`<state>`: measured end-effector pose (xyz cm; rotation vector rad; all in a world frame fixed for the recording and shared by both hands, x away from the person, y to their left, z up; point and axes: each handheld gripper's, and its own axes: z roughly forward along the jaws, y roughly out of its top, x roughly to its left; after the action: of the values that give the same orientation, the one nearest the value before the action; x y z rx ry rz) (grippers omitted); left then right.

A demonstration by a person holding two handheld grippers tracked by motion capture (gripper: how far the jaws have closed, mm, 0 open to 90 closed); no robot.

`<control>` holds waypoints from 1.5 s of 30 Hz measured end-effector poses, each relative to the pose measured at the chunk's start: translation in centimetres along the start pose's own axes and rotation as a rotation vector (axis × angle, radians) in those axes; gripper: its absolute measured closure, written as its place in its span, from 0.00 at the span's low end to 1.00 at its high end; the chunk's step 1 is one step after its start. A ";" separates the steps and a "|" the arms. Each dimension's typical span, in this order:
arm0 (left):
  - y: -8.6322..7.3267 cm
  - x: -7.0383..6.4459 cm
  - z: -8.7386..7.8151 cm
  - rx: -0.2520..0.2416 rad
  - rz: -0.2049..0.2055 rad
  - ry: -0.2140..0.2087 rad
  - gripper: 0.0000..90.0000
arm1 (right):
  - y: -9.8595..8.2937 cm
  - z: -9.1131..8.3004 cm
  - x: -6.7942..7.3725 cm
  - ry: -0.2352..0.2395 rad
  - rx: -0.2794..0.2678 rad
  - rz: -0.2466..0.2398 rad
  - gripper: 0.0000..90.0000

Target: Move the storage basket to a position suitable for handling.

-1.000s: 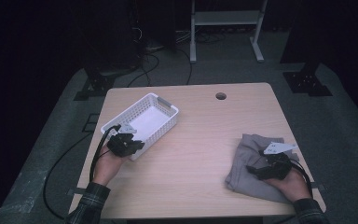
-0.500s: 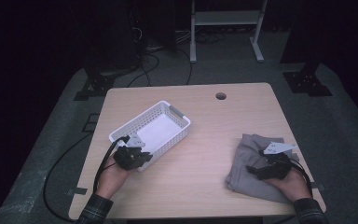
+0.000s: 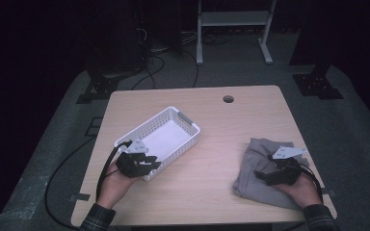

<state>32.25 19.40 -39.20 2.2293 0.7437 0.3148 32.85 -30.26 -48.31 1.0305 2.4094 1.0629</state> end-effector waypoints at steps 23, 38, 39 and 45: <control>2.5 10.7 0.3 -0.021 -0.090 0.217 0.70 | 0.0 0.0 0.0 0.000 -0.001 0.003 0.14; 0.7 13.6 3.1 0.110 -0.148 0.246 0.85 | 0.0 0.0 0.0 0.000 -0.001 0.003 0.14; 0.7 13.6 3.1 0.113 -0.144 0.252 0.86 | 0.0 0.0 0.0 0.000 -0.001 0.003 0.14; 0.6 13.6 2.7 0.120 -0.182 0.241 0.92 | 0.0 0.0 0.0 0.000 -0.002 0.004 0.14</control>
<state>44.59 25.65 -40.73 2.2389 1.1127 0.4646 32.84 -30.26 -48.32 1.0348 2.4071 1.0664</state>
